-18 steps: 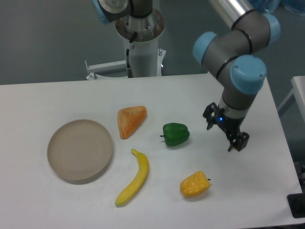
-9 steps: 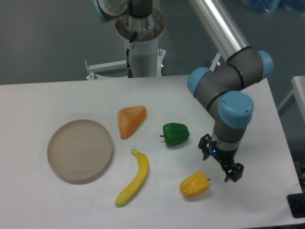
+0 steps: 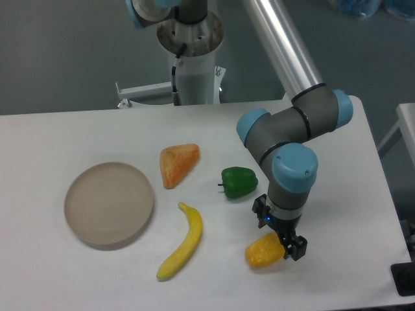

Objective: Pick up the yellow pepper from the table
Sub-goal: 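Close the gripper around the yellow pepper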

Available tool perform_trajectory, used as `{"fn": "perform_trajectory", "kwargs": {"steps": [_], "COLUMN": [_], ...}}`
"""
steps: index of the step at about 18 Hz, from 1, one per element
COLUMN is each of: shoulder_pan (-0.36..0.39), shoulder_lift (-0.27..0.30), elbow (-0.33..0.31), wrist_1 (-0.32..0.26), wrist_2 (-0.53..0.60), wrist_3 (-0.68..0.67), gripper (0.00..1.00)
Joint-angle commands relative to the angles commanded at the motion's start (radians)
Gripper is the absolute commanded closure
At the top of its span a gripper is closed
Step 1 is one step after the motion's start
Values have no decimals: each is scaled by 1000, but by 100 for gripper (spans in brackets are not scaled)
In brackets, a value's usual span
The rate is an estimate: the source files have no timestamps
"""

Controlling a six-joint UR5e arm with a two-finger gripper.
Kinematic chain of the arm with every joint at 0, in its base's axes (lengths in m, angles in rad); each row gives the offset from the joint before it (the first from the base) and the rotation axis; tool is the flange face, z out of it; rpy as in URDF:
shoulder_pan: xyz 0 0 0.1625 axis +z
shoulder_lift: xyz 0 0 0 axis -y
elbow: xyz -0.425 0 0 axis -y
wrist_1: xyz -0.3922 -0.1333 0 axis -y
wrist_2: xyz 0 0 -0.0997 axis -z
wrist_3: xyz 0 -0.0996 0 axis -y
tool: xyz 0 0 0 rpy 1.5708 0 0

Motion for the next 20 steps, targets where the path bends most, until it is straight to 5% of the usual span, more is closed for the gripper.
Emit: {"fn": "perform_trajectory", "kwargs": {"steps": [14, 17, 20], "shoulder_pan": [-17, -17, -15], "shoulder_lift": [-43, -35, 0], "elbow": [-9, -9, -14], "wrist_1": [37, 34, 20], "wrist_2": [3, 18, 31], "wrist_3": [2, 2, -17], "gripper": [0, 63, 68]}}
